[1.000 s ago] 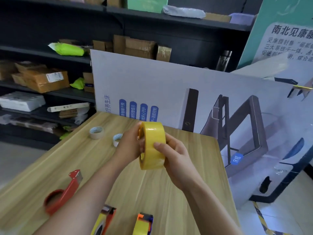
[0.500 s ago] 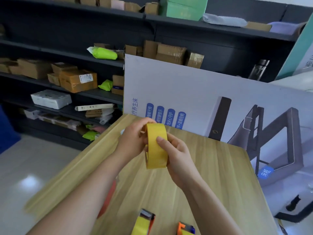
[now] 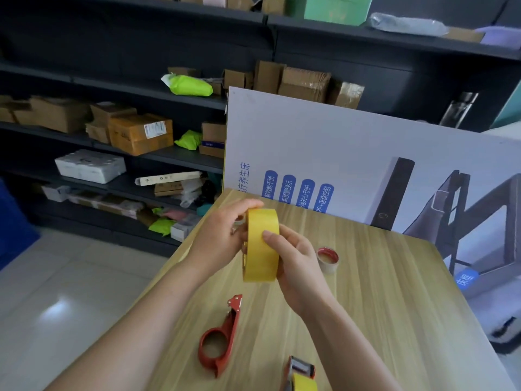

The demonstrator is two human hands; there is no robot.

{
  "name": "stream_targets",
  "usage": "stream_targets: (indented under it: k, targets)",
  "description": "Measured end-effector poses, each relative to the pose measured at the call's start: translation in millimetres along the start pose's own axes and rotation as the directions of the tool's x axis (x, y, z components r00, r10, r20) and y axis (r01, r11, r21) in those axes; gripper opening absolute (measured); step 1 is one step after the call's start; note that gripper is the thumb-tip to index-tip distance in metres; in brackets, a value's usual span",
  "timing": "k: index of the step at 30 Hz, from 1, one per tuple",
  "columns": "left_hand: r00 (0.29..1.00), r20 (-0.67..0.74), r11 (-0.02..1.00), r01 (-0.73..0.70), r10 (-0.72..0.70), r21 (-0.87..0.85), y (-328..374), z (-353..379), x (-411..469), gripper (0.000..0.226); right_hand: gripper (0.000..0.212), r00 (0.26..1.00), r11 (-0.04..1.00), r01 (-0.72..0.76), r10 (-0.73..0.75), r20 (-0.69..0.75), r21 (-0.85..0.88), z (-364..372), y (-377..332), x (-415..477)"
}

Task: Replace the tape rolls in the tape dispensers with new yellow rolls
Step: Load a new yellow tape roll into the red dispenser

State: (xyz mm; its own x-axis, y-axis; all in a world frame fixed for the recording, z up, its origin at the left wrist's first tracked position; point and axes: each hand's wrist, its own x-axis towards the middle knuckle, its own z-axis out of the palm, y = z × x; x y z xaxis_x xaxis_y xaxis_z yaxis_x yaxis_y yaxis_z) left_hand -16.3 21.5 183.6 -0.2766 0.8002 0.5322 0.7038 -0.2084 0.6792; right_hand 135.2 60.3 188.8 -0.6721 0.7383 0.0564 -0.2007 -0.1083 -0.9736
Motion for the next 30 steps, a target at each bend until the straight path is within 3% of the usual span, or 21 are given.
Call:
stream_targets:
  k: [2, 9, 15, 18, 20, 22, 26, 30]
  targets:
    - [0.998, -0.055, 0.999, -0.012, 0.014, 0.038, -5, -3, 4, 0.036, 0.022, 1.0, 1.0, -0.001, 0.002, 0.012, -0.012, 1, -1, 5]
    - [0.974, -0.017, 0.969, 0.221, -0.224, -0.108, -25, 2, 14, 0.042, 0.022, 0.999, 0.998, 0.0, 0.003, 0.035, -0.067, 2, -10, 21]
    - [0.94, 0.118, 0.931, 0.334, -0.319, -0.145, -45, 3, 21, 0.052, 0.025, 0.999, 0.999, -0.028, 0.029, 0.02, -0.034, 6, -4, 33]
    - [0.977, 0.066, 0.975, 0.209, -0.204, -0.079, -48, -2, 26, 0.057, 0.021, 0.999, 0.999, -0.027, 0.026, -0.026, -0.018, 10, 0, 43]
    - [1.0, -0.002, 1.0, 0.017, -0.017, -0.026, -49, -9, 30, 0.043, 0.02, 0.998, 0.999, -0.035, 0.034, -0.054, -0.017, 16, 3, 51]
    - [0.998, -0.018, 0.998, -0.061, 0.061, 0.01, -55, -18, 36, 0.03, 0.021, 0.996, 0.999, -0.045, 0.044, -0.075, -0.011, 22, 5, 58]
    - [0.998, 0.048, 0.998, 0.042, -0.04, -0.049, -73, -27, 49, 0.029, 0.029, 0.995, 0.999, -0.039, 0.039, -0.088, -0.001, 37, 8, 71]
    - [0.963, 0.19, 0.964, 0.22, -0.19, -0.147, -88, -30, 57, 0.055, 0.033, 0.988, 0.999, -0.031, 0.034, -0.15, 0.021, 48, 13, 81]
